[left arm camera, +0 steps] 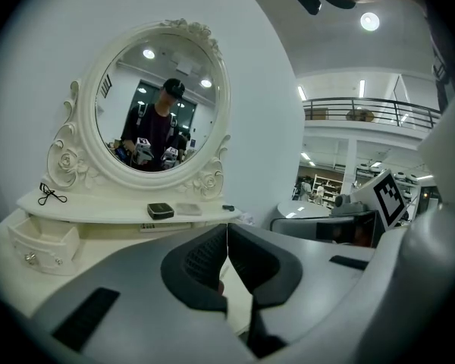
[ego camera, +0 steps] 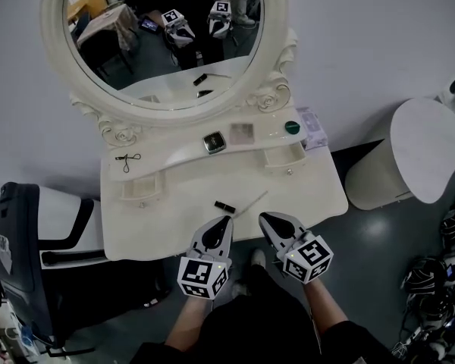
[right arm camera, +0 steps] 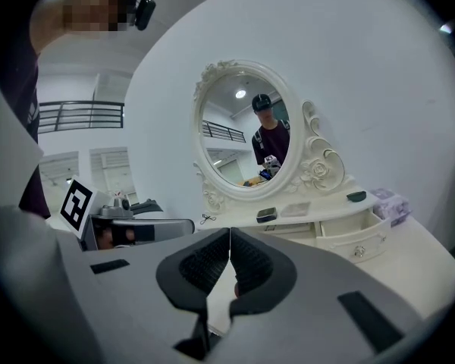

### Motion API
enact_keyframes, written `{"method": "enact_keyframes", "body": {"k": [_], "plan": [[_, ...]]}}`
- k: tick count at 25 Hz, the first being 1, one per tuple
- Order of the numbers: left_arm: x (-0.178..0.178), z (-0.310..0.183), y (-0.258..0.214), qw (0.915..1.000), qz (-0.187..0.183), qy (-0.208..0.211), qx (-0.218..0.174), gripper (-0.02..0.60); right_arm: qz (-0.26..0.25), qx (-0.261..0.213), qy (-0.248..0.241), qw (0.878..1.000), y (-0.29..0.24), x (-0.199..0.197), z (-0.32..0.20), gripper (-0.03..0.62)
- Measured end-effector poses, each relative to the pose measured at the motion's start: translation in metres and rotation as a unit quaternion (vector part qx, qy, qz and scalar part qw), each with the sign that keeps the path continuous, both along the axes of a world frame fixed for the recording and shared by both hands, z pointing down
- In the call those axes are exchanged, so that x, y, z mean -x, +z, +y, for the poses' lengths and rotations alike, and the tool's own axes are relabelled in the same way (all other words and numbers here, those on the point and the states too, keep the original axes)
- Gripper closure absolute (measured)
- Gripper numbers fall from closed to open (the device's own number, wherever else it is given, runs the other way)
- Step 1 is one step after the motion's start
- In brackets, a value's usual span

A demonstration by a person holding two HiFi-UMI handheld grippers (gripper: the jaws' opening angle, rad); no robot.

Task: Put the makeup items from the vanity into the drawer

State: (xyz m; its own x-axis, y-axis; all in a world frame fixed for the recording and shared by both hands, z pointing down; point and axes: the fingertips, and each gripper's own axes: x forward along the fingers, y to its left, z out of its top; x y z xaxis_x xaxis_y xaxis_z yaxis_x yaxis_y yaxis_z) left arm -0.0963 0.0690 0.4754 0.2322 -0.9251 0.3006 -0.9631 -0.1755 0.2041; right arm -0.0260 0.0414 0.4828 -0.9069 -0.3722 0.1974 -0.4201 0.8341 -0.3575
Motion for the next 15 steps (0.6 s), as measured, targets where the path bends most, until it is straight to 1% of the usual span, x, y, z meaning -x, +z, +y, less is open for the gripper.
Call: {"method": "enact_keyframes", "body": {"k": [8,15], "plan": [[0.006,-0.023,0.003,0.9997,-0.008,-0.023,0.010,0.566,-0.001,0.011,-0.030,0.999,0.006,0.010,-0.025,0.571],[0.017,-0.026,0.009,0.9991,-0.013,-0.036,0.019,0.566,0.010,0.016,-0.046,0.999,0.015,0.022,-0.031,0.569]]}}
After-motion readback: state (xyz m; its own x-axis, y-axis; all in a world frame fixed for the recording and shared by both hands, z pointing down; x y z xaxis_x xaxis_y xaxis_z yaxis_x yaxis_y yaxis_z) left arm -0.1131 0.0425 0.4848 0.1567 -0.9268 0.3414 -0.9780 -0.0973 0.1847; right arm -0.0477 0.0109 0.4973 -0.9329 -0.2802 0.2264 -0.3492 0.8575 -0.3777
